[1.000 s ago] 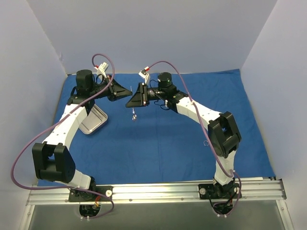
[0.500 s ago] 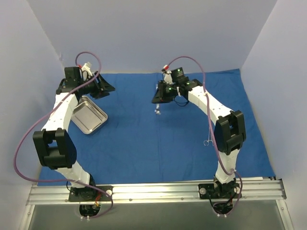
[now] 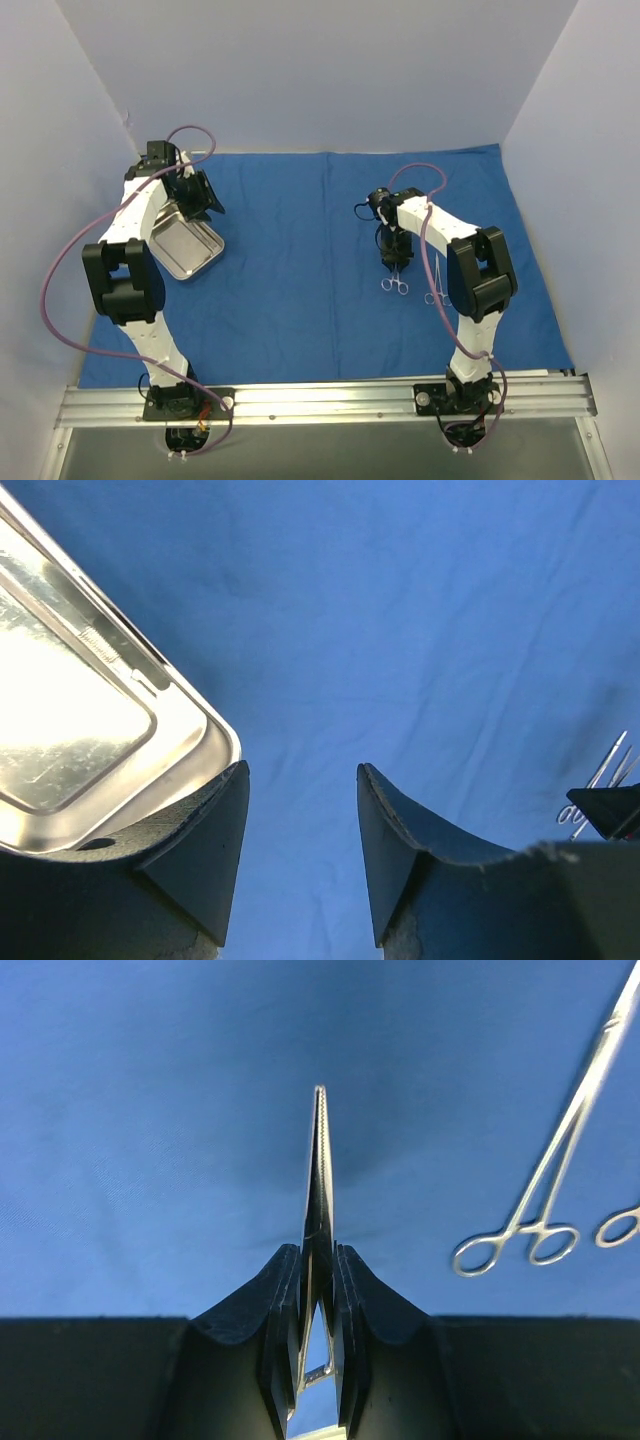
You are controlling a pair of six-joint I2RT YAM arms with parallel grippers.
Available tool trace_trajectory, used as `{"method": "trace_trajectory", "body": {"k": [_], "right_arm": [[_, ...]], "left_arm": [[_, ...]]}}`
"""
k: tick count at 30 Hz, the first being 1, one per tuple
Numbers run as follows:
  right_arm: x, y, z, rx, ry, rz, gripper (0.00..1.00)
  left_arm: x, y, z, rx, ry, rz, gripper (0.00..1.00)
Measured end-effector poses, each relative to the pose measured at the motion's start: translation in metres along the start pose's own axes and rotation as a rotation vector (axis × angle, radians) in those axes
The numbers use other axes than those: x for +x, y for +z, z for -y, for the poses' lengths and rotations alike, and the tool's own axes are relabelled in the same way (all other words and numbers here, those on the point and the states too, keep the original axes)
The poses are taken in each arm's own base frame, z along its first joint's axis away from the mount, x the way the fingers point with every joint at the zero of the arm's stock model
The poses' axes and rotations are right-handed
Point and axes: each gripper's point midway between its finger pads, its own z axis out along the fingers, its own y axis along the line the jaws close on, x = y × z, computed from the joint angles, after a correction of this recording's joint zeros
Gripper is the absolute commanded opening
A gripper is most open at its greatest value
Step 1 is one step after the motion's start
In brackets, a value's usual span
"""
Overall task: Open and lay out the surgical kit
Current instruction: Place the medical item in the surgical kit.
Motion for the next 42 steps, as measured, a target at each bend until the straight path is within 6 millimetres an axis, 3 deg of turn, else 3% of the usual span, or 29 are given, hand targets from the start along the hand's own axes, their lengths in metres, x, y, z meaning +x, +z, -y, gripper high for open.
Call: {"method": "trace_trajectory", "body": {"k": [7,14,30,36,42], "right_arm": [[0.018,0.022,0.023,0.106,0.022,-0.027,0.0],[0.013,0.035,0.031,0.16,0.029,-0.018,0.0],[0.012,0.039,0.039,0.193,-0.009,-0.011,0.01],[0.013,0.04,0.047,0.228,-0.044,-0.005,0.09],[0.013,0.04,0.049,0.235,-0.071,-0.005,0.3]], "left_arm": [[-0.008,0.003,-0.006,-0.015,-0.015,-0.012,0.54],[-0.007,0.004,-0.008,-0.021,-0.024,-0.024,0.53],[-0.009,0.007,-0.015,-0.031,-0.037,-0.03,0.54],[-0.01,0.007,-0.016,-0.033,-0.041,-0.027,0.54],[-0.011,0.006,-0.019,-0.04,-0.043,-0.024,0.57]]}}
